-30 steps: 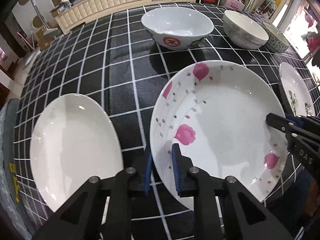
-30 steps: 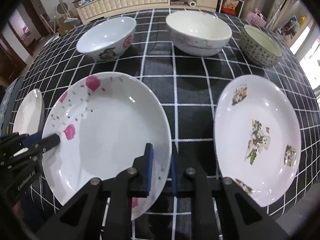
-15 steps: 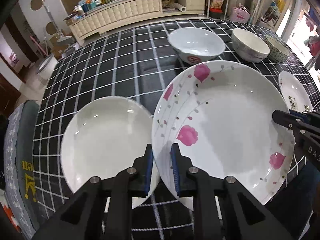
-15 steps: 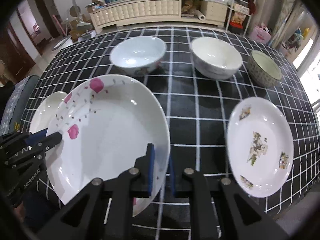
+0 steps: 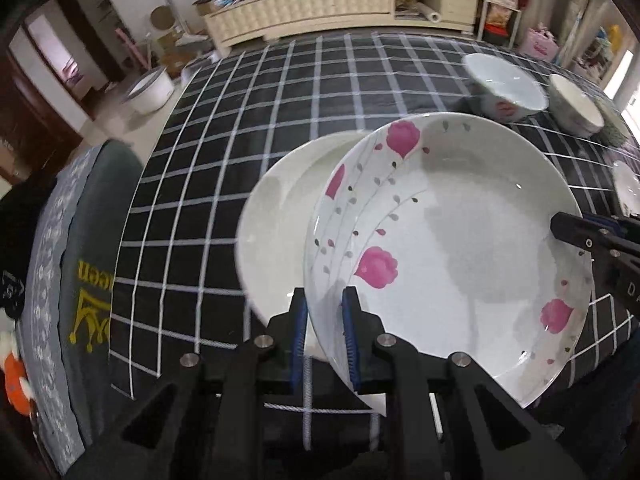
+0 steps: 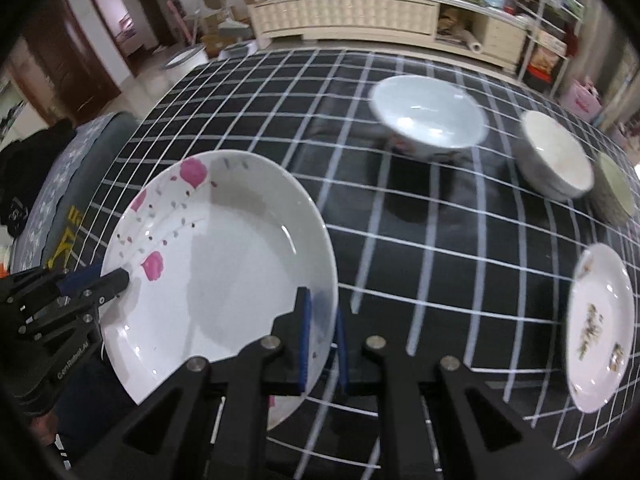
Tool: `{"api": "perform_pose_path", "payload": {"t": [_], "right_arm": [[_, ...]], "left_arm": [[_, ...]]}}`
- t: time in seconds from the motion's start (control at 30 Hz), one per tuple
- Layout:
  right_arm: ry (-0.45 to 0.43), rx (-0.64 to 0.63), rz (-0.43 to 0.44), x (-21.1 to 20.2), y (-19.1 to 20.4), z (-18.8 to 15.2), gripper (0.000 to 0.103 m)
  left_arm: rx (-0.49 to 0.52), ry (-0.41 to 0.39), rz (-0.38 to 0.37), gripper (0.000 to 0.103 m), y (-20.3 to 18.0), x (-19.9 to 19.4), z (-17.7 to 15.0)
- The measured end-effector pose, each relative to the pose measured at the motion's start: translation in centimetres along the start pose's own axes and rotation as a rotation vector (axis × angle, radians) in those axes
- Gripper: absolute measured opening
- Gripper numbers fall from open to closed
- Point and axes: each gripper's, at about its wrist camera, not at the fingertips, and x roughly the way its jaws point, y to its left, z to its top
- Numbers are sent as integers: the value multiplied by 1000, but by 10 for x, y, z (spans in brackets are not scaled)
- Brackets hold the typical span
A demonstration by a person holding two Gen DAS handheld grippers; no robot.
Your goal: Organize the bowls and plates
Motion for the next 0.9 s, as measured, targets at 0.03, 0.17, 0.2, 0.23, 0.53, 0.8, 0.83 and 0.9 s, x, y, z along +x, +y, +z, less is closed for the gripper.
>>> {"api": "perform_pose_path", "payload": {"t": [0.03,0.17,0.2,0.23,0.53,0.8,0.83,0.9], "right_arm": [[6,-13,-1,3,5,2,15],[14,-34,-5,11,16,8,15],[14,-40,-9,13,18,10,15],[14,-43,-9,14,20,12,15],[36,-48,21,30,33,29,13],[65,-21,24,43,34,27,13],[63,-33,16,42,36,27,13],[37,-45,-16,35,37,27,13]], "left_arm": [[-11,1,3,16,4,1,-2],[-33,13,3,16,18,5,-3],[-38,11,4,15,22,5,-2],[-41,9,5,15,24,7,0],[-33,-13,-90,2,31,17,14],[-12,21,-109,2,17,36,22],[-23,27,-116,1,19,40,21],[-30,31,-111,1,21,41,20]]}}
